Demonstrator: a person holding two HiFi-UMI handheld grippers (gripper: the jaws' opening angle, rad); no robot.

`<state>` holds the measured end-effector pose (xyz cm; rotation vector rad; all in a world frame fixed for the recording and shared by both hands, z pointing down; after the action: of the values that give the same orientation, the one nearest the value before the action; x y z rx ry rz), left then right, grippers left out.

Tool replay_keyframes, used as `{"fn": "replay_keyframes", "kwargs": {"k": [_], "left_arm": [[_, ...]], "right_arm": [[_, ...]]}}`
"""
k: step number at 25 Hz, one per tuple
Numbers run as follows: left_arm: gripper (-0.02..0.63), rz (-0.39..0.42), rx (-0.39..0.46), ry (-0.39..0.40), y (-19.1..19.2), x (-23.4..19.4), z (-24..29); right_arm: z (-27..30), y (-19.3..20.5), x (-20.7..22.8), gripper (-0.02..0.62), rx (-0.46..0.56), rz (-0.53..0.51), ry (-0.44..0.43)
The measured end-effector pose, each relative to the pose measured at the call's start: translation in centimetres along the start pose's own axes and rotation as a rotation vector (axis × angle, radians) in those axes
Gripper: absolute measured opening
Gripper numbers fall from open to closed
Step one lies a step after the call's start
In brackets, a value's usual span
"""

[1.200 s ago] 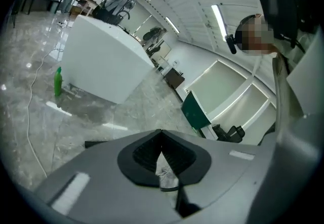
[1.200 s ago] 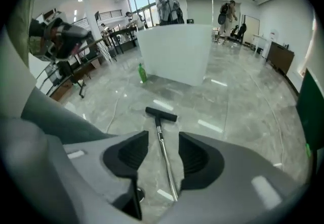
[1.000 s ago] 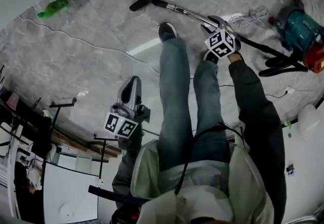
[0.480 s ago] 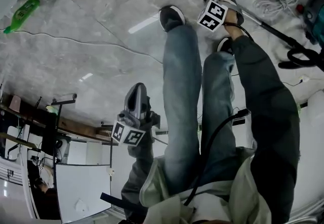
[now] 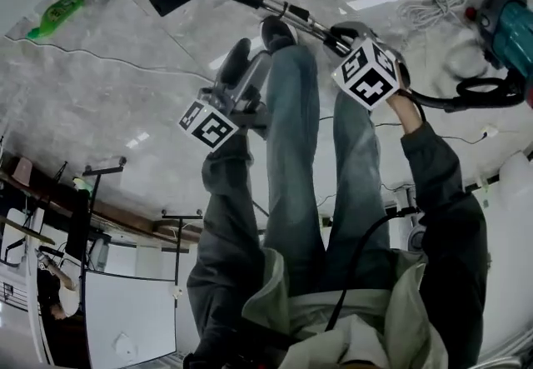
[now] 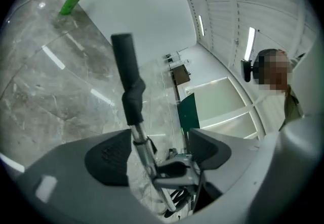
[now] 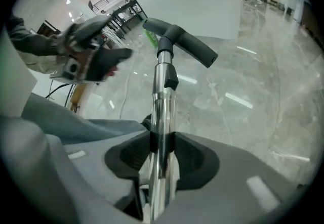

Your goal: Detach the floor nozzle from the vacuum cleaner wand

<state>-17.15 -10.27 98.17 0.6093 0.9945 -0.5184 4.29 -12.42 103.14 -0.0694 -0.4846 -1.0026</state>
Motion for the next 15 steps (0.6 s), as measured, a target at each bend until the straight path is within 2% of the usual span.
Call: {"fn": "replay_keyframes", "kwargs": {"k": [2,4,5,8,10,11,12,13,14,15], "left_arm": [[0.387,0.041,0.0,-0.004,-1.3,1.2,1.4],[0.397,0.102,0.007,0.02,-2.8,3.2,2.0],[0.397,0.109,0.003,0.063,-3.4,4.5,2.2],[0.228,0.083,-0.098,0.261,-3.8,9.2,2.4],[0.155,0.09,-0.181,0.335,-3.9,12.2,2.3],[0.133,0.094,-0.204,0.345,-3.9,13.4,2.3],[0.141,0.116,-0.219,0.349,-3.9,14.5,2.4],[0.136,0.169,-0.225,0.361,-4.0,15.6,2.5],[0.107,0.244,-0.22,0.386,-4.2,17.0,2.6],[0.109,0.318,-0.206,0.413,-4.6,18.6,2.7]], "right_arm": [[-3.6,0.4,-2.8,0.15,-0.017,-0.052,-0.023],[-6.6,1.0,-5.4,0.15,-0.044,-0.114,-0.048],[-8.0,1.4,-6.7,0.15,-0.053,-0.145,-0.06],[-12.4,2.6,-9.5,0.147,-0.067,-0.258,-0.048],[-15.9,2.5,-10.5,0.122,-0.043,-0.353,-0.052],[-18.2,1.9,-11.5,0.044,0.013,-0.382,-0.11],[-20.7,0.6,-13.0,-0.003,0.1,-0.369,-0.226],[-23.2,-1.0,-14.7,-0.003,0.191,-0.314,-0.356],[-25.2,-2.7,-16.0,-0.003,0.261,-0.26,-0.429],[-26.9,-4.0,-16.6,-0.003,0.305,-0.244,-0.403]]}}
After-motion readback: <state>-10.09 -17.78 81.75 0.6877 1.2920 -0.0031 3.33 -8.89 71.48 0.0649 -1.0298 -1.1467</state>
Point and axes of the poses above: the fingertips, and each gripper's own axes: z forward along the fingers, x to its right, y out of its underside, the point moved 7 cm from there along -z, backward along the fingers
